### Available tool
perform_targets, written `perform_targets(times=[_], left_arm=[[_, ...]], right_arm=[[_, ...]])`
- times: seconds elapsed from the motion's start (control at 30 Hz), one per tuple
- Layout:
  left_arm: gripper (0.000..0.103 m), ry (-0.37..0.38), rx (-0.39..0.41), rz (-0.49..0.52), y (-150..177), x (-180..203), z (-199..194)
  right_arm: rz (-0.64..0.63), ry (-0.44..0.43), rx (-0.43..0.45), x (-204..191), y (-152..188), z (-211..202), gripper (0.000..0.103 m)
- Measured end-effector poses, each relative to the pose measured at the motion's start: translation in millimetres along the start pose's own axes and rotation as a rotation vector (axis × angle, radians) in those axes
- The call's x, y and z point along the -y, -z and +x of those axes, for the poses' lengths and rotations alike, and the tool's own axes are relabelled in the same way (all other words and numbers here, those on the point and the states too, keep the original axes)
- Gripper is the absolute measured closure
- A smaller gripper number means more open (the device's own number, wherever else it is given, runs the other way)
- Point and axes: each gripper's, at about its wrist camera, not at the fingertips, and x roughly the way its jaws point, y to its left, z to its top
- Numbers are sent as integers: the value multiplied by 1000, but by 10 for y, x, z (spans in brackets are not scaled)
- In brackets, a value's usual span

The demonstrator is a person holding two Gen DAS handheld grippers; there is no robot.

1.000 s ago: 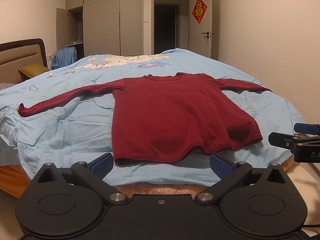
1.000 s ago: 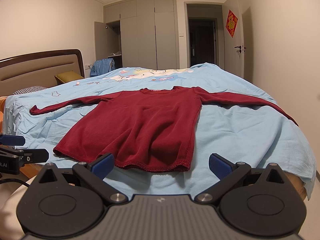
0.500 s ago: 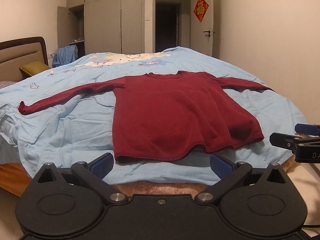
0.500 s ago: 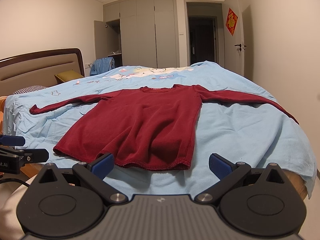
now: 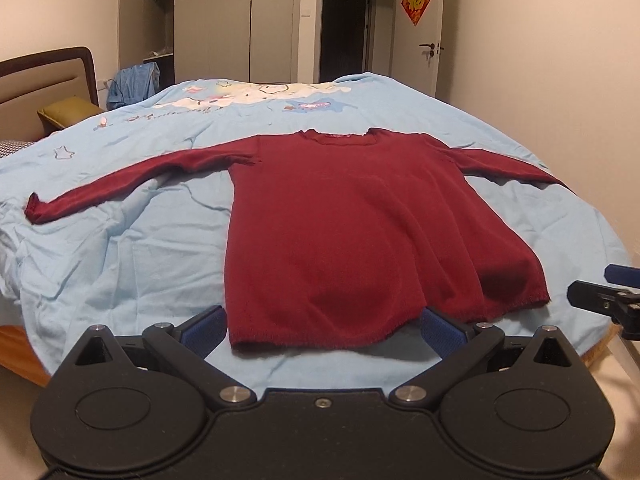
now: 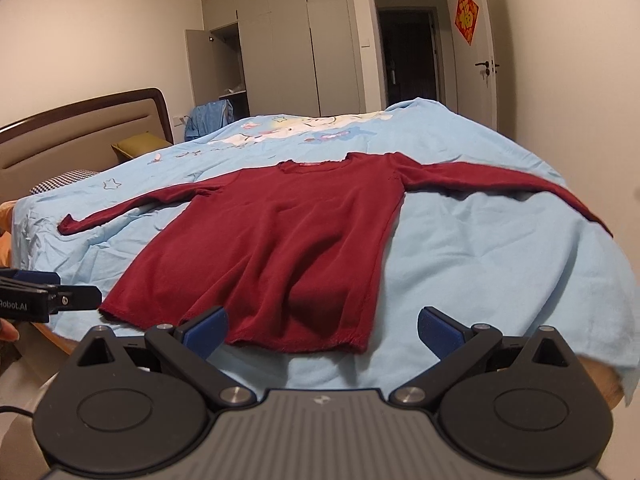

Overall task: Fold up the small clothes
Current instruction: 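Move the right tool to the sleeve cuff and close on it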

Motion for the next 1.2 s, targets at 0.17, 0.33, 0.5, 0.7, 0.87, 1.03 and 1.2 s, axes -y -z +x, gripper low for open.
perform_targets(times=[0.17,0.33,0.5,0.7,0.87,1.03,1.2], left_arm=[[1,2,13,25,-275,33,240],[1,-5,3,36,-523,62,579],[1,3,-24,26,-720,81,981],[1,13,-27,15,-929,149,1420],[1,20,13,19,-1096,252,1756],[1,23,49,13,-1183,350,2143],[1,14,56,-17,-1112,315,2444]], right_arm=[[16,23,9,144,-236,173,0],[43,59,7,309,-389,414,0],[71,105,-2,494,-428,690,0],[138,152,20,820,-455,941,0],[194,203,107,1113,-537,1039,0],[216,233,117,1359,-607,1144,0],[293,265,111,1688,-643,1231,0]])
